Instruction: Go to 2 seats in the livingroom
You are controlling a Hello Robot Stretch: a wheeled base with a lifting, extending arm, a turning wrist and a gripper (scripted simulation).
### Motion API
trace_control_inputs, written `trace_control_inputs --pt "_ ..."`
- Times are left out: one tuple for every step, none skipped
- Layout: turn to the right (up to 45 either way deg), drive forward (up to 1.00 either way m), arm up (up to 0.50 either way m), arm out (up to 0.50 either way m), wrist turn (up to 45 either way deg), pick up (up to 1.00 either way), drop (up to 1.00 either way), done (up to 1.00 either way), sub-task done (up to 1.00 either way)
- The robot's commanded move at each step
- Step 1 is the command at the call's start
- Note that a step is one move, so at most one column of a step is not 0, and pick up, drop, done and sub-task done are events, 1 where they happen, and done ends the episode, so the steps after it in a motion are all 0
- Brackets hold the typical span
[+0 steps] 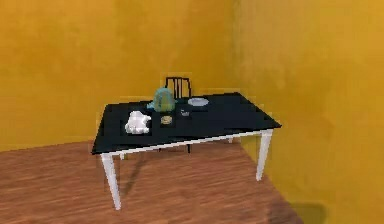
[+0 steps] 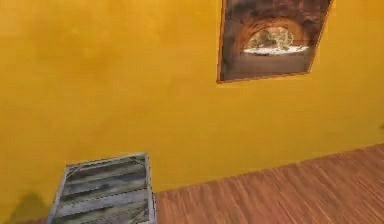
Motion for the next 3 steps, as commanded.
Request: trace_control_inputs --pt "-45.0 0.0 0.0 0.0 0.0 0.0 0.0 0.0 0.0" --pt "-12.0 0.0 0.0 0.0 0.0 0.0 0.0 0.0 0.0" --pt "0.0 1.0 0.0 0.0 0.0 0.0 0.0 0.0 0.0"
